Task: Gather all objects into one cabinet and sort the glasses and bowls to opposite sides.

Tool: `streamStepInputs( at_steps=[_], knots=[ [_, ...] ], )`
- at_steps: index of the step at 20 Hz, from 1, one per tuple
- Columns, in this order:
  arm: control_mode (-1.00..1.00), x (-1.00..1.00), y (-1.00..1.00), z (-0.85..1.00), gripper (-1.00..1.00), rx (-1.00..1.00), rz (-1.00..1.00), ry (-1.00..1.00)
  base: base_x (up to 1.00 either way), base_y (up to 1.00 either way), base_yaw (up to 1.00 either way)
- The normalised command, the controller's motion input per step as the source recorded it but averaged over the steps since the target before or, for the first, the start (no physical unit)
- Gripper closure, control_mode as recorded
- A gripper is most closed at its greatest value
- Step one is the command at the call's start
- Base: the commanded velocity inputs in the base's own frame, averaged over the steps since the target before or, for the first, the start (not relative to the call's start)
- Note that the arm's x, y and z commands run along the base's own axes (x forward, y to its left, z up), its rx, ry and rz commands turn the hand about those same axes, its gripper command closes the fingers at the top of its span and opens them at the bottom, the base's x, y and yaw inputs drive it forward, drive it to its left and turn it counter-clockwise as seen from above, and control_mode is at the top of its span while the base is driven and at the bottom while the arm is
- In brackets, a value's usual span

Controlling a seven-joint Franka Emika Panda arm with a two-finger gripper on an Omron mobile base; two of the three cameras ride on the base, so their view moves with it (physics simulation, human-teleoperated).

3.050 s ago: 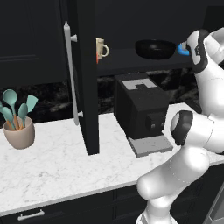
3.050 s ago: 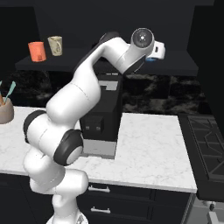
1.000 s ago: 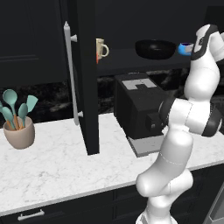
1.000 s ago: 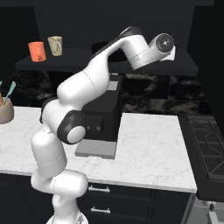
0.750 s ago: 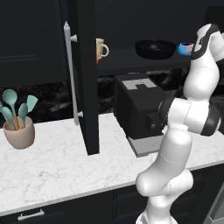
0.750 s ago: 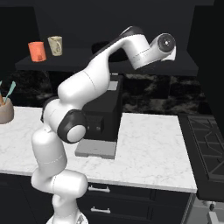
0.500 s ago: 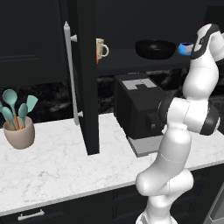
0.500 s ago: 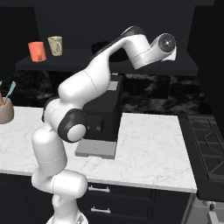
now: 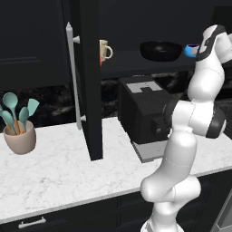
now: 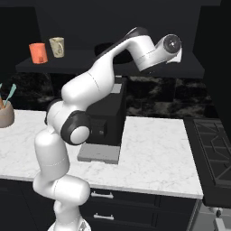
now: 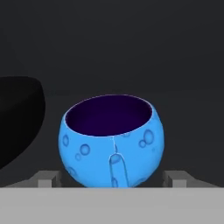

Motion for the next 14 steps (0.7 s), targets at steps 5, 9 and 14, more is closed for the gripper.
streamStepInputs(
  at_steps=[5, 9, 14],
  knots=[
    [-1.00, 0.00, 0.00, 0.00, 1.00, 0.00, 0.00, 0.00, 0.00, 0.00, 0.00],
    [-1.00, 0.00, 0.00, 0.00, 1.00, 0.00, 0.00, 0.00, 0.00, 0.00, 0.00],
    [-1.00, -0.33, -0.01, 0.00, 1.00, 0.00, 0.00, 0.00, 0.00, 0.00, 0.00]
  ],
)
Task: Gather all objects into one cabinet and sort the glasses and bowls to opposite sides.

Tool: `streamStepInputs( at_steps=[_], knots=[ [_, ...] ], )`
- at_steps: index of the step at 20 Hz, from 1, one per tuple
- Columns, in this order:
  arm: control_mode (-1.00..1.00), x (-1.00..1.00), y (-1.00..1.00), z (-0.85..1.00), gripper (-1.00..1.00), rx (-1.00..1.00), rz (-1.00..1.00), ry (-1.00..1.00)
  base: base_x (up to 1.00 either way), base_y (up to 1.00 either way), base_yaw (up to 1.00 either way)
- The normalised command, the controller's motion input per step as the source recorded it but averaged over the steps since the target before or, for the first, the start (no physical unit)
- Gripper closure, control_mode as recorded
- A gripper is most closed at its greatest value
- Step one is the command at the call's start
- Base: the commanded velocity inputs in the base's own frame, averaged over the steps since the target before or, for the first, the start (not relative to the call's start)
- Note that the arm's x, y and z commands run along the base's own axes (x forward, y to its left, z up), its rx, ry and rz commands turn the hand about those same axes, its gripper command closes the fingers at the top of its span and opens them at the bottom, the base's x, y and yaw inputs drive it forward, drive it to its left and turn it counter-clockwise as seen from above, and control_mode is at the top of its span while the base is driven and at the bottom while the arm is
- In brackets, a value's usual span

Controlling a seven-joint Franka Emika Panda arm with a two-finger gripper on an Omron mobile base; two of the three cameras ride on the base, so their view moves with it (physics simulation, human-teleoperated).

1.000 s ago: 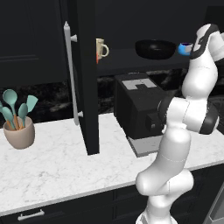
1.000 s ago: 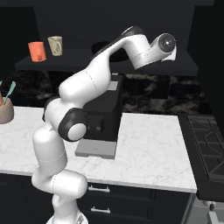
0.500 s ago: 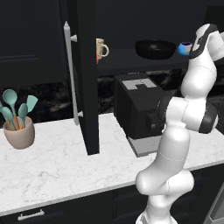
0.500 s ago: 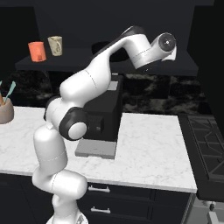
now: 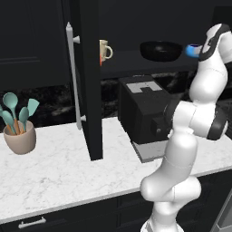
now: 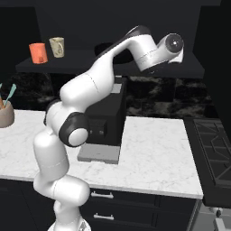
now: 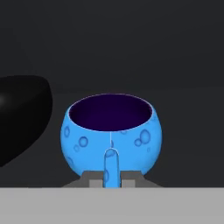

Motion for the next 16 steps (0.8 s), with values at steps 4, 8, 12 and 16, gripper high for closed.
streamStepInputs(
  at_steps=[4, 8, 12, 16],
  knots=[
    [-1.00, -0.68, -0.01, 0.00, 1.00, 0.00, 0.00, 0.00, 0.00, 0.00, 0.00],
    [-1.00, -0.80, 0.00, 0.00, 1.00, 0.00, 0.00, -0.01, 0.00, 0.00, 0.00],
    [-1.00, -0.88, -0.02, 0.00, 1.00, 0.00, 0.00, -0.05, 0.00, 0.00, 0.00],
    [-1.00, -0.83, 0.00, 0.00, 1.00, 0.00, 0.00, 0.00, 0.00, 0.00, 0.00]
  ],
)
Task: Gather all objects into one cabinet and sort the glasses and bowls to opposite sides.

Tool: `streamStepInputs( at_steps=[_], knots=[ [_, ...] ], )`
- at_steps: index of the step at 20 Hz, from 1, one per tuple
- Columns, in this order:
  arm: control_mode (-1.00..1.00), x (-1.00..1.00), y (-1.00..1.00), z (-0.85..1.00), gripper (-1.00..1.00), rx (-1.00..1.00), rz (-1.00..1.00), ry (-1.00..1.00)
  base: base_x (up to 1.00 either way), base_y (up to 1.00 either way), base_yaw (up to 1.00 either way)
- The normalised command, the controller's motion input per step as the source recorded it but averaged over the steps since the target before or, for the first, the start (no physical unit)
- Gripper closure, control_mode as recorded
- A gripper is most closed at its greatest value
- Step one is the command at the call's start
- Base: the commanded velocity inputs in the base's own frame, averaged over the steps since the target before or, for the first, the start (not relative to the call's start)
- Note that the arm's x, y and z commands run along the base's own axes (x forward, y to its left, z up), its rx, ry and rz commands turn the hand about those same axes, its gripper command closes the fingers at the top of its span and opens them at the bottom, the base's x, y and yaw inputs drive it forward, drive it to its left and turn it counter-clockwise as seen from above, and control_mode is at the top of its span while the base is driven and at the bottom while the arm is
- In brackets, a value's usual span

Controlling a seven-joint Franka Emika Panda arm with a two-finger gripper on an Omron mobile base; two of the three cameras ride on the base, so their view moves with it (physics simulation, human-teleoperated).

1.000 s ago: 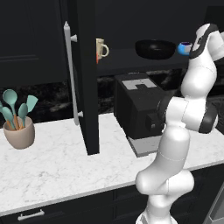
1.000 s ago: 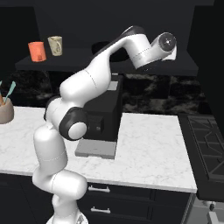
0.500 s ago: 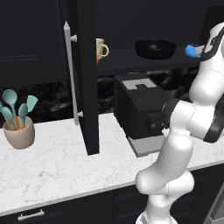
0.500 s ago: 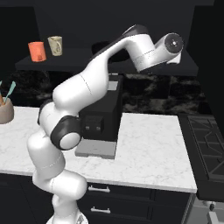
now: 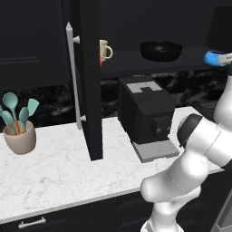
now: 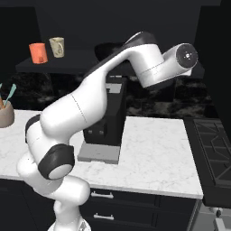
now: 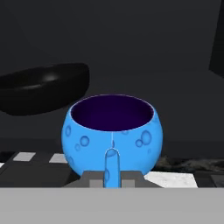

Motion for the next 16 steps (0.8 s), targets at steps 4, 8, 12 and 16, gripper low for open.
streamStepInputs(
  at_steps=[4, 8, 12, 16],
  knots=[
    [-1.00, -0.70, 0.00, 0.00, 1.00, 0.00, 0.00, 0.00, 0.00, 0.00, 0.00],
    [-1.00, -0.70, 0.03, 0.02, 1.00, 0.00, 0.00, -0.02, 0.00, 0.00, 0.00],
    [-1.00, -0.34, 0.81, 0.00, 1.00, 0.00, 0.09, 0.00, 0.00, 0.00, 0.00],
    [-1.00, -0.01, 1.00, 0.00, 1.00, 0.00, 0.13, 0.00, 0.00, 0.00, 0.00]
  ],
)
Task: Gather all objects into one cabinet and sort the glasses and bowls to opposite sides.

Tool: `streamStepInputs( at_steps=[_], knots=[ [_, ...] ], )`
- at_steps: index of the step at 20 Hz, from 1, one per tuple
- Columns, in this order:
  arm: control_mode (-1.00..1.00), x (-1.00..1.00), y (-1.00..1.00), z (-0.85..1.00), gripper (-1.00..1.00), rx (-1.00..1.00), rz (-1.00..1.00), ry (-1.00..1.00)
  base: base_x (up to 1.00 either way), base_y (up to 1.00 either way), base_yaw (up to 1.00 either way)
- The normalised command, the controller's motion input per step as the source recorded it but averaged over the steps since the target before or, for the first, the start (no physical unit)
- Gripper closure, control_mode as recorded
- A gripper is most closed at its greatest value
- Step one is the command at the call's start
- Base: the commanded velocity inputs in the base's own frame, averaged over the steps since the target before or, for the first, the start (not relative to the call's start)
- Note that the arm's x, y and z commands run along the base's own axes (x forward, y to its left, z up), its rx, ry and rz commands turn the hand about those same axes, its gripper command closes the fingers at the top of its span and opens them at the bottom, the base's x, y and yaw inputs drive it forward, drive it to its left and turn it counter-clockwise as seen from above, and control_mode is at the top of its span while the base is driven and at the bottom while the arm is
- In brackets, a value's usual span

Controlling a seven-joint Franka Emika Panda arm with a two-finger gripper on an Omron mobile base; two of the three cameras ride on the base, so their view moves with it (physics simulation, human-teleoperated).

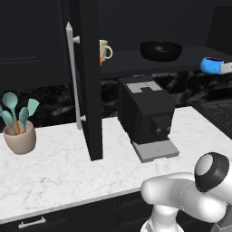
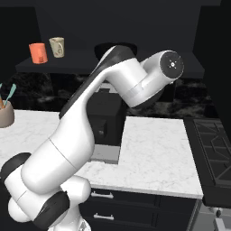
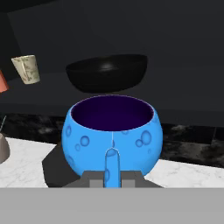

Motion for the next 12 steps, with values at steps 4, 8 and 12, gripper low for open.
streamStepInputs(
  at_steps=[4, 8, 12],
  knots=[
    [-1.00, 0.00, 1.00, 0.00, 1.00, 0.00, 0.13, 0.00, 0.00, 0.00, 0.00],
    [-1.00, 0.00, 1.00, 0.08, 1.00, 0.00, 0.10, 0.00, 0.00, 0.00, 0.00],
    [-1.00, 0.00, 0.99, 0.10, 1.00, -0.01, 0.08, 0.00, 0.00, 0.00, 0.00]
  ],
)
